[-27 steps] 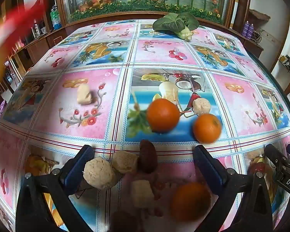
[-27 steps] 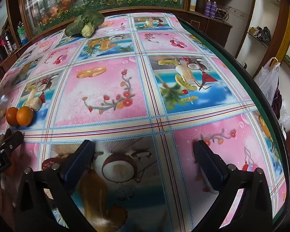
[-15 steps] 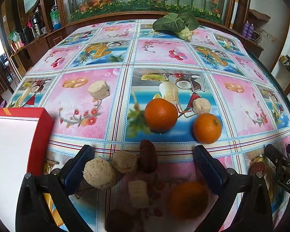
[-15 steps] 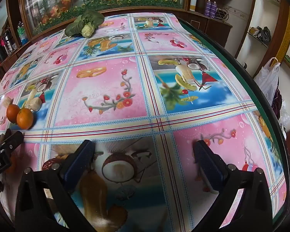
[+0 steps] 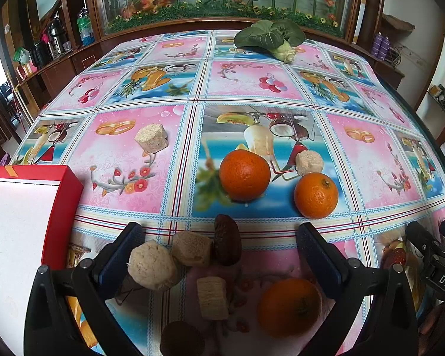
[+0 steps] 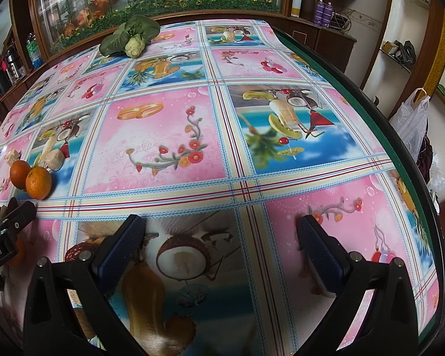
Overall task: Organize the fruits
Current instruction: 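Move both tools toward the oranges on the table, then grasp an orange with the right tool while the left tool grasps another orange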
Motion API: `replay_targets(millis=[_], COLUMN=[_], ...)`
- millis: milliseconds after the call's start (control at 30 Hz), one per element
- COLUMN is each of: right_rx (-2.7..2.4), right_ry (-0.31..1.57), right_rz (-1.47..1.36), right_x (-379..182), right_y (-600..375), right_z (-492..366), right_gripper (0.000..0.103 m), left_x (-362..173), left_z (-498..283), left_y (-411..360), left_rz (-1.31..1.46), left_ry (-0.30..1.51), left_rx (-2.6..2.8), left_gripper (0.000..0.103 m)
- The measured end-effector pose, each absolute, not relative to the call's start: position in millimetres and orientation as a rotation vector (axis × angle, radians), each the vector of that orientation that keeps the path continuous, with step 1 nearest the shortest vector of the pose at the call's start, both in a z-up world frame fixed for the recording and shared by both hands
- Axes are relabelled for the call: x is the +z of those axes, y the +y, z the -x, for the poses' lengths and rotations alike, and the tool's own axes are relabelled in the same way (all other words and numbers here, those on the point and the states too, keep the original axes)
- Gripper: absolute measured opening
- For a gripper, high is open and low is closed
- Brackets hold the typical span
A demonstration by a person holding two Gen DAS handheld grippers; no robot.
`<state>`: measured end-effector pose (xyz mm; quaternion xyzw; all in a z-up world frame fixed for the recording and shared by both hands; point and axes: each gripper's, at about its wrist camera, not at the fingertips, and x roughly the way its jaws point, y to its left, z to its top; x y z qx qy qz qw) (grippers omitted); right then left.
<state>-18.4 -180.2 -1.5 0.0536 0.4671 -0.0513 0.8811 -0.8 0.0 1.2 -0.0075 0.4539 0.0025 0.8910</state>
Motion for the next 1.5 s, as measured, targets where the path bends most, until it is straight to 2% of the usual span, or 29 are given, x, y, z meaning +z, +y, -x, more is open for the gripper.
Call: replay_targets(millis=[167,333,567,767,1300,1500], right_rx=[-0.100,-0.001,0.073,0.086,0.110,0.165], right_ry=[0.969,0.723,0.618,0.599,0.617,0.682], right_rz=[-0.115,-0.085,-0.059,-0.061,-0.042,-0.017], right_x=[-3,37,63,79,79,71], right_y=[-183,-175,-143,-130,-120,-109], right_z=[16,45,73,89,90,72], right_gripper=[0.103,0.102,0.103,0.103,0.103,0.103], left_x=[4,36,77,80,75,79], left_z=[-2,36,75,87,89,85], left_y=[1,10,20,24,42,71], left_rz=[0.009,-0.031,-0.028,-0.012,0.003,-0.032], left_ry=[0.993,0.819,0.704,0.714,0.731,0.748], left_rx=[0.020,0.098,0.069,0.047,0.062,0.056], left_gripper=[0.102,0.102,0.102,0.102,0.102,0.102])
